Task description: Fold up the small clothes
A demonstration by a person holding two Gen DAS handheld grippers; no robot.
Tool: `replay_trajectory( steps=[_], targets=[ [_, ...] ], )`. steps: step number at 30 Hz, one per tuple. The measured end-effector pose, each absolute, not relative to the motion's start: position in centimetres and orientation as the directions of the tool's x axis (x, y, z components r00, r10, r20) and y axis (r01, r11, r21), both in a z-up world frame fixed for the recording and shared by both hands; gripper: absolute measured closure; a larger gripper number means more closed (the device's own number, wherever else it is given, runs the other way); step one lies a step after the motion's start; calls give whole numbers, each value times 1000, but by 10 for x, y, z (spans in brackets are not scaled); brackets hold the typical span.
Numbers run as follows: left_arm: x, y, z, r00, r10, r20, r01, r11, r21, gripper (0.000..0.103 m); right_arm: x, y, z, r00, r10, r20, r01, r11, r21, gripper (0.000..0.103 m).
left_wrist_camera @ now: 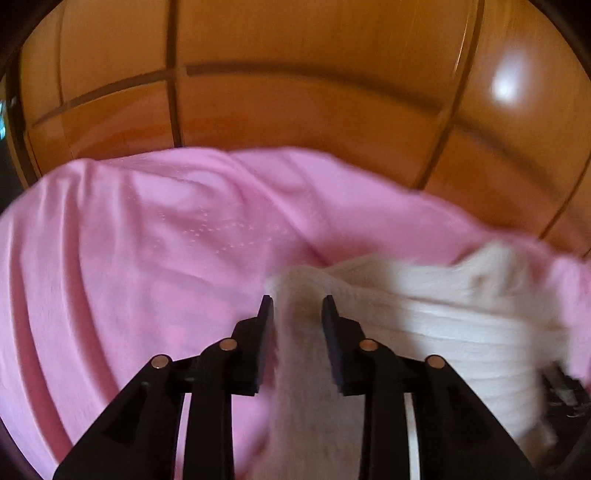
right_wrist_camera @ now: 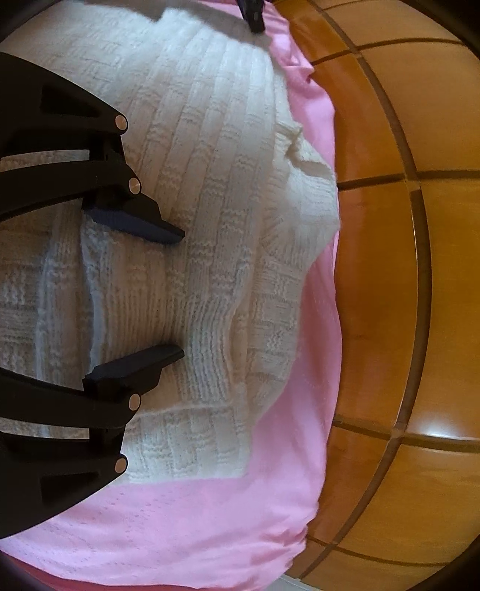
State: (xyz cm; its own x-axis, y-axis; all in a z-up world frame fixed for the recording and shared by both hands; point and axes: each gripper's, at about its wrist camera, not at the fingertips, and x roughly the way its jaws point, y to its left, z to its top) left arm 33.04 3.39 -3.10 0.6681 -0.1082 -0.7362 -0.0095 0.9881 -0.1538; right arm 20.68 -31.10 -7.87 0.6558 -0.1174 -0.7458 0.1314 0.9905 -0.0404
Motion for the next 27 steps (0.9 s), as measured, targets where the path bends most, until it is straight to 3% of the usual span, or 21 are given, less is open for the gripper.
replay_trajectory(
  steps=[3,5,7,8,13,15,17,18,19,27],
  targets=[
    [296,29,-23,689,-177,-703,111,984,-139,76,205,-314,-78,660,-125,-741,153,988,-31,47],
    [295,14,-45,622,-147,-769,157,986,-62,75,206,-315,-78,657,-126,-743,156,987,-29,47],
    [304,10,-74,569,-93,-817,154,988,-6,74,207,-315,-79,657,-121,-744,153,988,-26,46],
    [303,10,-77,595,-86,-799,149,989,4,74,207,-316,-80,656,-118,-745,154,988,-22,45],
    [299,10,-55,594,-61,-802,91,996,-9,73,206,-318,-80,662,-106,-742,150,989,-8,43],
    [283,14,-41,628,-73,-775,92,996,-19,50,206,-319,-78,664,-99,-741,148,989,1,41],
    [267,17,-29,654,-65,-754,79,997,-17,48,204,-318,-74,661,-95,-744,144,990,2,34],
    [258,19,-23,662,-75,-746,83,996,-26,48,201,-317,-71,658,-97,-747,143,990,-3,19],
    [247,19,-19,673,-74,-735,83,996,-25,48,197,-315,-67,659,-103,-745,145,989,-8,12],
    [200,27,-9,688,-100,-719,94,994,-49,48,137,-317,-63,635,-84,-768,156,988,21,12]
  ],
)
